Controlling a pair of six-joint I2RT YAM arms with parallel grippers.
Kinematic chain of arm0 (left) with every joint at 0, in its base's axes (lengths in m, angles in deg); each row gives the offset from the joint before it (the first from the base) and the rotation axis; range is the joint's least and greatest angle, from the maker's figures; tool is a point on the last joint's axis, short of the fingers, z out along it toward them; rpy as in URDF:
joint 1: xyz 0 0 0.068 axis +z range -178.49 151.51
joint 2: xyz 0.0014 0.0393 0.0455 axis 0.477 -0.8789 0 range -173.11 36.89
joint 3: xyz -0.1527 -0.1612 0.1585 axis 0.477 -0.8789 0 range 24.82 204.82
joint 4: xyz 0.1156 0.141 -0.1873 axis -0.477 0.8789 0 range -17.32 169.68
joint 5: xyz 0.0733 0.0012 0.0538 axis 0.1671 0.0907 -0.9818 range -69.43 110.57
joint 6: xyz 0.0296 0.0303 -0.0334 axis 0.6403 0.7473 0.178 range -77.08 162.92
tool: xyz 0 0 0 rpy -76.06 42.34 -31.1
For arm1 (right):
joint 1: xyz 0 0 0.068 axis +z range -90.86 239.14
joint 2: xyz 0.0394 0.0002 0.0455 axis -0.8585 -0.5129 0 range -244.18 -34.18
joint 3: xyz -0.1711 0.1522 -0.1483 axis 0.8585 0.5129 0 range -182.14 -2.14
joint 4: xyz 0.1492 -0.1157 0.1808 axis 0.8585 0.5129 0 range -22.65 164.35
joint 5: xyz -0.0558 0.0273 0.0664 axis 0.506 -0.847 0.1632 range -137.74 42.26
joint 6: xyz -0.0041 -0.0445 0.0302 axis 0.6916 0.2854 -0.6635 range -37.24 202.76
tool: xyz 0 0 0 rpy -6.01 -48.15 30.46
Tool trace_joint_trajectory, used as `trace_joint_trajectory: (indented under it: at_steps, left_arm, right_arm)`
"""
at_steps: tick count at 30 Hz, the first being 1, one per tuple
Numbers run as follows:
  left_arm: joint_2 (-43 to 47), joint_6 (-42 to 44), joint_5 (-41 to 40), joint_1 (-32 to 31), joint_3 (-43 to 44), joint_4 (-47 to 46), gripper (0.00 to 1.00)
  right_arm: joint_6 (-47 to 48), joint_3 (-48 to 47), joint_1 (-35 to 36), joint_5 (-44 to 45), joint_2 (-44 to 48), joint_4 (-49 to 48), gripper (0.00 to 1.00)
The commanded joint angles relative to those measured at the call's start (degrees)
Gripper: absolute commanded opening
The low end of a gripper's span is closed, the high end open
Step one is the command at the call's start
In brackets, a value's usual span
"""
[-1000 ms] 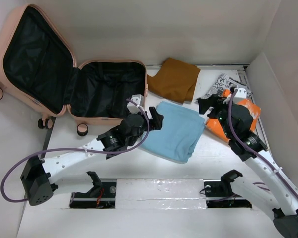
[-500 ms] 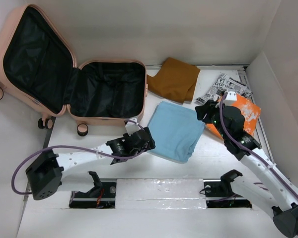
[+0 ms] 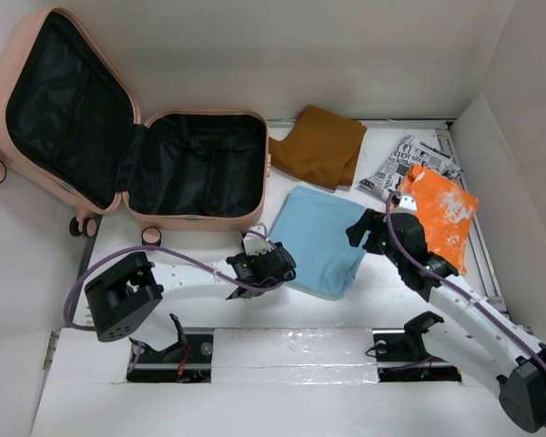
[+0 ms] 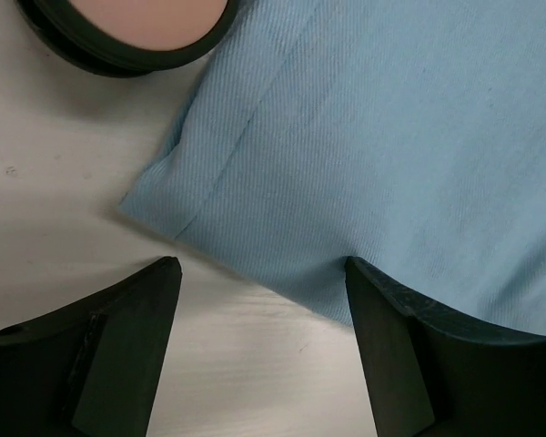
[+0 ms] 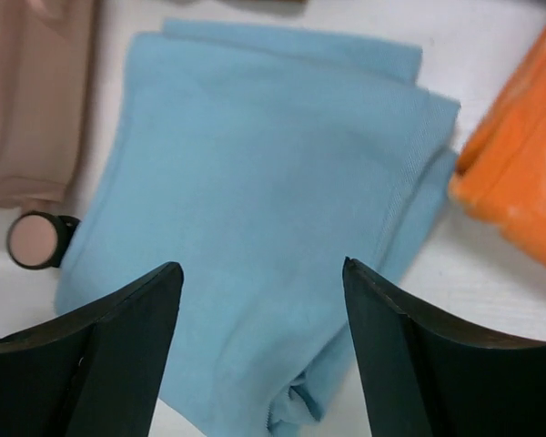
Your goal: Pack the luggage
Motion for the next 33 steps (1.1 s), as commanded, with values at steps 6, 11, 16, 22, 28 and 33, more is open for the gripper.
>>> trace_joint_trajectory:
  at_steps: [6,11,16,22,28,33]
  left_arm:
    - [-0.5,-0.7,-0.9,2.3,-0.9,-5.7,0.67]
    - [-3.7,1.8,-2.1,2.3,1.5,-7.7,0.58]
    - [-6.9,3.0,-4.3,2.3,6.6,-8.3,0.31]
    - [-10.0,7.3,-5.4,3.6,12.7,-9.3,0.12]
    - [-8.9,9.5,-6.1,6.5,14.1,-8.5,0.36]
    - [-1.8,9.5,-6.8,7.1,10.5,-5.5,0.86]
  right_arm:
    - [-11.5,5.1,-0.7,2.3,-5.9,-2.5,0.73]
    - [-13.5,6.3,-1.3,0.3,-11.3,-7.4,0.62]
    - [-14.2,6.3,-1.3,0.3,-15.8,-10.6,0.20]
    - [-17.2,11.4,-1.3,-3.3,-6.6,-8.4,0.00]
    - [-18.8,14.9,-0.1,-5.7,5.0,-3.2,0.00]
    - [-15.4,12.5,0.0,-4.1,6.3,0.1,0.54]
